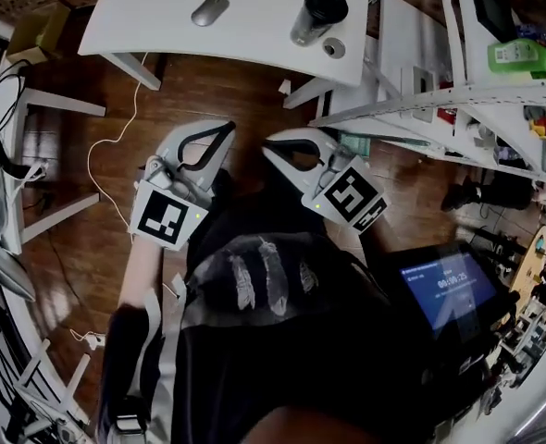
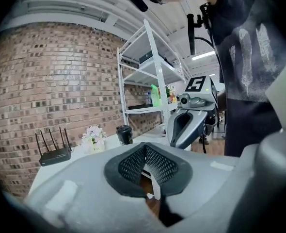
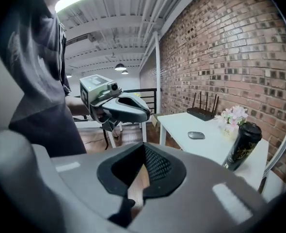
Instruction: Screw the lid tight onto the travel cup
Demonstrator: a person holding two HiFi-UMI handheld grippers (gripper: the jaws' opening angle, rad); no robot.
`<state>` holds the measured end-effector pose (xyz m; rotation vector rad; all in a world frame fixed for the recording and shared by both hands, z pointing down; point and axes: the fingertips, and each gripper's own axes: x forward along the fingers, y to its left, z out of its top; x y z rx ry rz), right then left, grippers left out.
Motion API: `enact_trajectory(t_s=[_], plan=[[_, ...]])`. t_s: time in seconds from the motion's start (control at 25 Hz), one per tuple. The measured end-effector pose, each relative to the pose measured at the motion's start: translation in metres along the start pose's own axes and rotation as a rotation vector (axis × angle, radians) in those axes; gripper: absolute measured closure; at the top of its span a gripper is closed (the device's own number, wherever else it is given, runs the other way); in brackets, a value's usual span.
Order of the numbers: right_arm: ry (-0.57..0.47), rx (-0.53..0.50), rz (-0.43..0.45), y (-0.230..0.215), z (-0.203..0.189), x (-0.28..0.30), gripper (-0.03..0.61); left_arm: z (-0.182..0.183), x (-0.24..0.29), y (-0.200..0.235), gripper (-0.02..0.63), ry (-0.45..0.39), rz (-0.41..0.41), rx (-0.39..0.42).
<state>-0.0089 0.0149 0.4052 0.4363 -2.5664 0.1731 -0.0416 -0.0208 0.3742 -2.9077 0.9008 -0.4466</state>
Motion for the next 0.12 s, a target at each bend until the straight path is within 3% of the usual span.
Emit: enact_trajectory(t_s=[0.12], plan=[[0.004,0.03,-0.027,0.022,0.004,0.012,0.574,-0.014,-0.024,0.004,0.612,-0.004,-0.02,-0.026]])
